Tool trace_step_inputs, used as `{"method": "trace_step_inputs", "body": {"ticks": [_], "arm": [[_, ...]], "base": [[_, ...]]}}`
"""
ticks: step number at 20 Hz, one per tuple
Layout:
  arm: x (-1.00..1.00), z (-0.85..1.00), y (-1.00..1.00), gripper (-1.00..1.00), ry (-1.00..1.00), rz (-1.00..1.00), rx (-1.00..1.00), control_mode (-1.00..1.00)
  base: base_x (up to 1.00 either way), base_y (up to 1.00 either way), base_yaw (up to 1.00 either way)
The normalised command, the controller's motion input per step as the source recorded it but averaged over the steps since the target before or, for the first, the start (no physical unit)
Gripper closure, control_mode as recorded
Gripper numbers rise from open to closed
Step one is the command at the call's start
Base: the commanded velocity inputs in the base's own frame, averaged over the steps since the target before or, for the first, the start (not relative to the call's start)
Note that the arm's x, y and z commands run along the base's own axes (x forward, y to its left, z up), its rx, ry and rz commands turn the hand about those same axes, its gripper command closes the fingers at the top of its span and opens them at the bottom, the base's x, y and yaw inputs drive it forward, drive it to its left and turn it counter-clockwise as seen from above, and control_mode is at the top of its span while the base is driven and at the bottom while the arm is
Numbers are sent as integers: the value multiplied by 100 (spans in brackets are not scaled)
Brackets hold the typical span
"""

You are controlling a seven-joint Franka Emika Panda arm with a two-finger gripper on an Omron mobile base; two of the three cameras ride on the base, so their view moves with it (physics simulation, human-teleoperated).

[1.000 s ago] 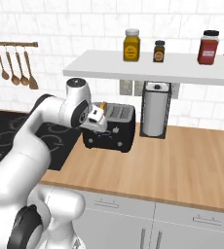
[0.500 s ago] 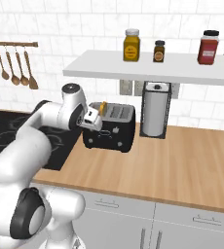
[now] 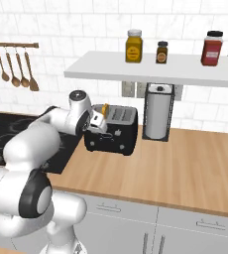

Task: Start the toaster. Once the lever pops up, take the bread to the plate on the dining counter.

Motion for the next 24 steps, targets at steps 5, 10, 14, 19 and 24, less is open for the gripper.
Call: {"method": "trace_step_inputs", "body": {"ticks": [5,10,14,19,24], "arm": [[40,-18,-1,-100,-4,2,0,-100],[28,-10,-13,-100,0,0,0,-100],[30,-11,0,-100,0,0,0,-100],[12,-37,0,-100,-6,0,0,-100],[1,-11,0,-100,-3,0,0,-100]], "base": [[0,0,0],[0,0,0],[0,0,0],[0,0,0],[0,0,0]]}}
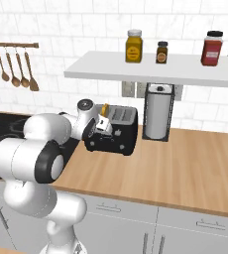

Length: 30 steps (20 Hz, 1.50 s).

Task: Start the toaster. Once the lever pops up, take the bread to the plate on the dining counter.

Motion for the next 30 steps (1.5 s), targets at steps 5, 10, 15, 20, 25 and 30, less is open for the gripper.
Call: {"method": "trace_step_inputs", "body": {"ticks": [5,10,15,20,25,30], "arm": [[0,1,-4,-100,-1,0,0,-100],[0,0,-2,-100,-1,0,0,-100],[0,-2,0,100,0,0,0,-100],[0,0,0,100,0,0,0,-100],[0,-5,0,100,0,0,0,-100],[-17,-50,-2,100,1,0,-4,-100]], "base": [[0,0,0],[0,0,0],[0,0,0],[0,0,0],[0,0,0],[0,0,0]]}}
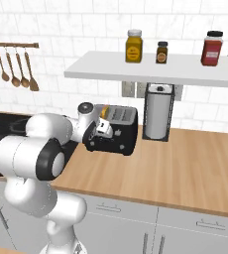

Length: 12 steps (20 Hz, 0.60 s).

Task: Start the toaster. Once the lever pops up, take the bread to the plate on the dining counter.

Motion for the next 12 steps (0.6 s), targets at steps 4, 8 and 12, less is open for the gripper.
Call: {"method": "trace_step_inputs", "body": {"ticks": [4,8,12], "arm": [[-19,-61,-4,100,3,0,-6,-100],[-23,-88,-14,100,6,0,-9,-100],[-24,-100,-23,100,15,0,-18,-100]], "base": [[0,0,0],[0,0,0],[0,0,0]]}}
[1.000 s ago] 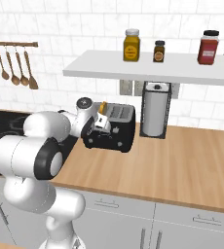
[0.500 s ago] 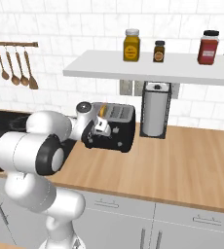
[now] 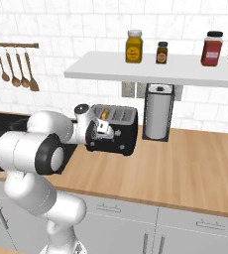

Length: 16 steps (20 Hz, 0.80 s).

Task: Start the toaster. Once the lever pops up, take the bread to the plate on the dining counter.

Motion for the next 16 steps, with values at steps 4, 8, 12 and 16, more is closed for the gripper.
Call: {"method": "trace_step_inputs", "body": {"ticks": [4,8,12,16], "arm": [[-49,-100,-19,100,21,-1,-22,-100],[-79,-100,-13,100,22,-3,-19,-100],[-87,-100,-8,100,19,-5,-22,-100],[-32,-100,-1,100,37,-9,-25,-100]], "base": [[0,0,0],[0,0,0],[0,0,0],[0,0,0]]}}
